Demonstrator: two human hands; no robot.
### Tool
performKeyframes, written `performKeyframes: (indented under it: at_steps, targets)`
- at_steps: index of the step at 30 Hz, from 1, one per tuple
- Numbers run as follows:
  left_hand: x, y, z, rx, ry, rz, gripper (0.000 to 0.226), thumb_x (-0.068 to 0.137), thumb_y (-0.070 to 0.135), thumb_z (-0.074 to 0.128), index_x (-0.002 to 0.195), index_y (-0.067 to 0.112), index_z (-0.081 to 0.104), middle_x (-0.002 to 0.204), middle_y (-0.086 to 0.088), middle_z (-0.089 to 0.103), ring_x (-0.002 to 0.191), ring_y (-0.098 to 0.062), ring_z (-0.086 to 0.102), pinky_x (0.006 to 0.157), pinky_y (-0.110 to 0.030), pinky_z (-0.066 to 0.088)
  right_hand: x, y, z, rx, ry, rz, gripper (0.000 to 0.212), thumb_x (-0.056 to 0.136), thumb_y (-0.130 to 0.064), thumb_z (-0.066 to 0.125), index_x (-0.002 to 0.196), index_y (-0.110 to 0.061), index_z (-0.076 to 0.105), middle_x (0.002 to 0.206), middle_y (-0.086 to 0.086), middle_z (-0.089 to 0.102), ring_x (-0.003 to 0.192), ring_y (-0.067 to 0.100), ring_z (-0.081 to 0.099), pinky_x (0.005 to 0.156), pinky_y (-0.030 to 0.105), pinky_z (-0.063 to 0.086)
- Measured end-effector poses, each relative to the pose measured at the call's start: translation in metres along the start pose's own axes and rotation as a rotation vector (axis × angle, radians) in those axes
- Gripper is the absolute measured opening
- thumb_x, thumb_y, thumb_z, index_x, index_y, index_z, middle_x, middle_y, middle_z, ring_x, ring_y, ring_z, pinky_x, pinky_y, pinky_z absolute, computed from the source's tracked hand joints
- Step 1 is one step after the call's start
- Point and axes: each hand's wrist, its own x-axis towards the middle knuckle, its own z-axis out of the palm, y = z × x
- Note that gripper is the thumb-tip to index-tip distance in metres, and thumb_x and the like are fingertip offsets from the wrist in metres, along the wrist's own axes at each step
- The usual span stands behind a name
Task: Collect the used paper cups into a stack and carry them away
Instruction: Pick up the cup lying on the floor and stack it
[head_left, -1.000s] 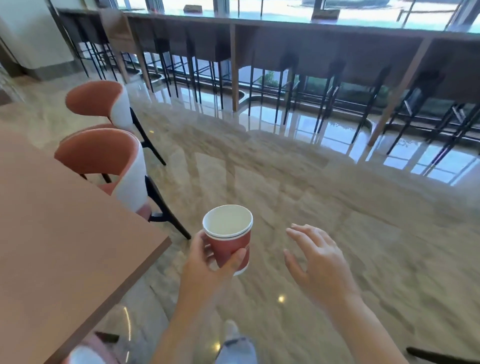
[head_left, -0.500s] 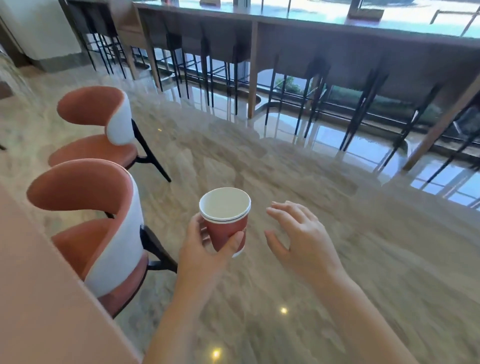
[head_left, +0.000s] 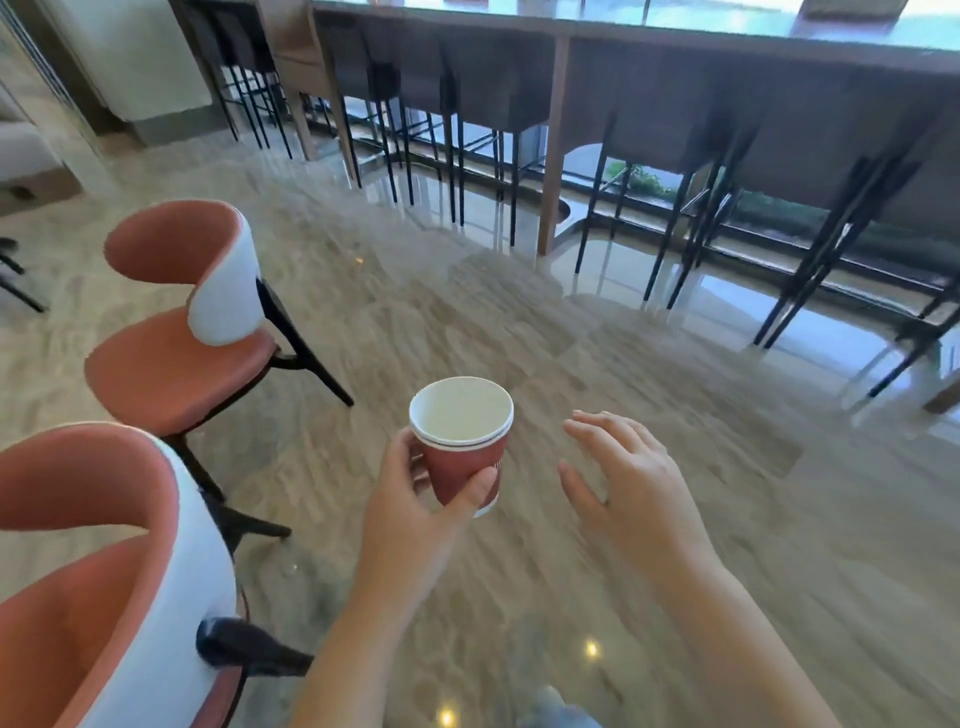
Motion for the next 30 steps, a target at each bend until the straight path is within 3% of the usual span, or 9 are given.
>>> performKeyframes:
  at_steps: [4, 8, 14, 16, 22, 27, 30]
  targets:
    - [0.072, 0.005, 0.019, -0.026, 0.067, -0.008, 0.061, 0.050, 0.054, 0.073, 0.105, 0.041, 0.050, 0.105, 0.018, 0.063, 0.096, 0.002, 0.061, 0.081, -0.020, 0.047, 0.085, 0.026, 0.013, 0.009, -0.029, -0.045, 0.032, 0.075, -0.013, 0.073, 0.105, -0.005, 0.067, 0.109, 0.008, 0.067, 0.105, 0.033, 0.059, 0.089, 0.048, 0.048]
    - [0.134, -0.011, 0.021, -0.039, 0.155, -0.049, 0.061, 0.051, 0.048, 0.077, 0.105, 0.037, 0.050, 0.105, 0.018, 0.064, 0.094, 0.003, 0.062, 0.079, -0.020, 0.048, 0.154, 0.036, 0.046, 0.035, -0.093, -0.095, 0.031, 0.077, -0.015, 0.071, 0.107, -0.007, 0.066, 0.111, 0.007, 0.067, 0.105, 0.032, 0.059, 0.091, 0.046, 0.047]
    - [0.244, -0.042, 0.006, -0.013, 0.236, -0.082, 0.052, 0.058, 0.040, 0.078, 0.101, 0.042, 0.050, 0.097, 0.032, 0.062, 0.092, 0.006, 0.061, 0.076, -0.016, 0.047, 0.266, 0.037, 0.116, 0.085, -0.155, -0.134, 0.032, 0.075, -0.013, 0.072, 0.106, -0.007, 0.067, 0.110, 0.007, 0.067, 0.104, 0.032, 0.060, 0.090, 0.043, 0.046]
    - [0.290, -0.051, -0.002, -0.005, 0.252, -0.083, 0.052, 0.057, 0.040, 0.076, 0.102, 0.042, 0.050, 0.099, 0.030, 0.062, 0.092, 0.008, 0.060, 0.076, -0.014, 0.047, 0.311, 0.031, 0.144, 0.098, -0.173, -0.170, 0.031, 0.076, -0.013, 0.071, 0.106, -0.007, 0.067, 0.110, 0.007, 0.066, 0.105, 0.032, 0.059, 0.091, 0.044, 0.047]
    - [0.435, -0.059, -0.049, -0.021, 0.278, -0.091, 0.061, 0.059, 0.040, 0.075, 0.113, 0.033, 0.050, 0.112, 0.011, 0.063, 0.101, -0.004, 0.061, 0.088, -0.031, 0.049, 0.448, 0.002, 0.213, 0.107, -0.213, -0.201, 0.030, 0.081, -0.016, 0.066, 0.111, -0.009, 0.064, 0.114, 0.005, 0.065, 0.110, 0.029, 0.056, 0.092, 0.046, 0.045]
    - [0.538, -0.064, -0.072, 0.004, 0.286, -0.086, 0.056, 0.061, 0.043, 0.081, 0.106, 0.041, 0.049, 0.107, 0.020, 0.062, 0.095, 0.005, 0.061, 0.078, -0.014, 0.049, 0.534, 0.000, 0.260, 0.105, -0.255, -0.173, 0.031, 0.082, -0.018, 0.065, 0.112, -0.011, 0.064, 0.116, 0.003, 0.064, 0.112, 0.028, 0.055, 0.093, 0.047, 0.045]
    - [0.588, -0.073, -0.067, 0.009, 0.273, -0.124, 0.058, 0.059, 0.045, 0.078, 0.109, 0.035, 0.050, 0.107, 0.018, 0.062, 0.095, 0.003, 0.061, 0.084, -0.024, 0.050, 0.577, 0.012, 0.284, 0.114, -0.264, -0.132, 0.033, 0.079, -0.015, 0.068, 0.111, -0.010, 0.064, 0.116, 0.004, 0.064, 0.111, 0.031, 0.056, 0.093, 0.048, 0.045]
